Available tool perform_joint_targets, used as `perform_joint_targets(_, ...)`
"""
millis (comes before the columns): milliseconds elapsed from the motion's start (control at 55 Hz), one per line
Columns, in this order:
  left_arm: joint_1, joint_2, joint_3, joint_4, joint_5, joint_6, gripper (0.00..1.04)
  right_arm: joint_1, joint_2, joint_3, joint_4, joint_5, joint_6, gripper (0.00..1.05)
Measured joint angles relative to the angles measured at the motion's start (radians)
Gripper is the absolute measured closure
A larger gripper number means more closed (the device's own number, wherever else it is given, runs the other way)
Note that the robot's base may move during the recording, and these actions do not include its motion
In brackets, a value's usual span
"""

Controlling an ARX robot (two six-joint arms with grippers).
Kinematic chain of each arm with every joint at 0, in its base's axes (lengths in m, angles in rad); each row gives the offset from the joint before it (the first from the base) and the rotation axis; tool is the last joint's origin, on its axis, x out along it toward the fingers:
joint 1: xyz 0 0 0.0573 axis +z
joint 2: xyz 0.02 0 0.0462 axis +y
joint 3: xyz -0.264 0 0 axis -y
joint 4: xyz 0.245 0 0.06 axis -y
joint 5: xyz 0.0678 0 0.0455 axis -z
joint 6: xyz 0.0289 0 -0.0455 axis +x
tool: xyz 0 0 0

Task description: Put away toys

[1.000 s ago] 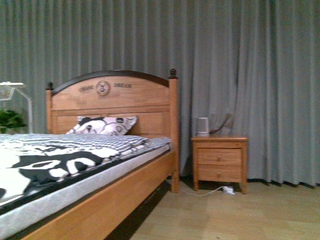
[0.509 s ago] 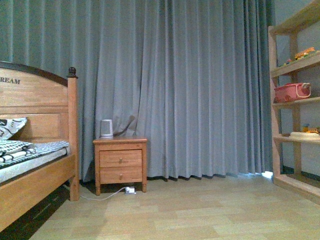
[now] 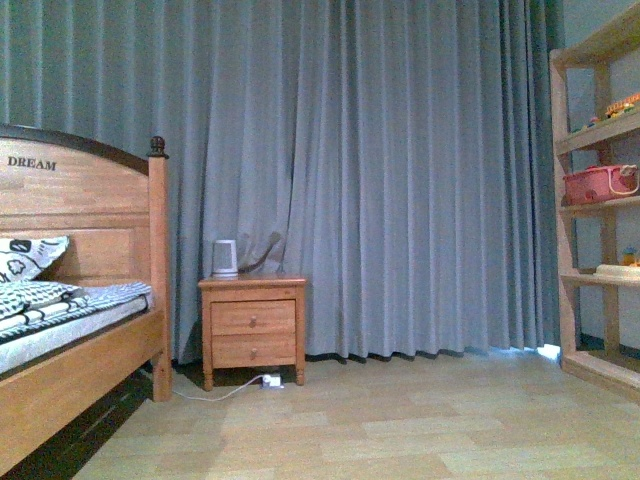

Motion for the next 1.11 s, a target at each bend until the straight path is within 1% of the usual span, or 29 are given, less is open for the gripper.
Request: perform_joint_targets(1109, 0.000, 0.000, 0.000, 0.000, 0.000, 0.000, 0.06, 0.000, 0.000, 0.000, 0.000, 0.001, 0.000, 0.98)
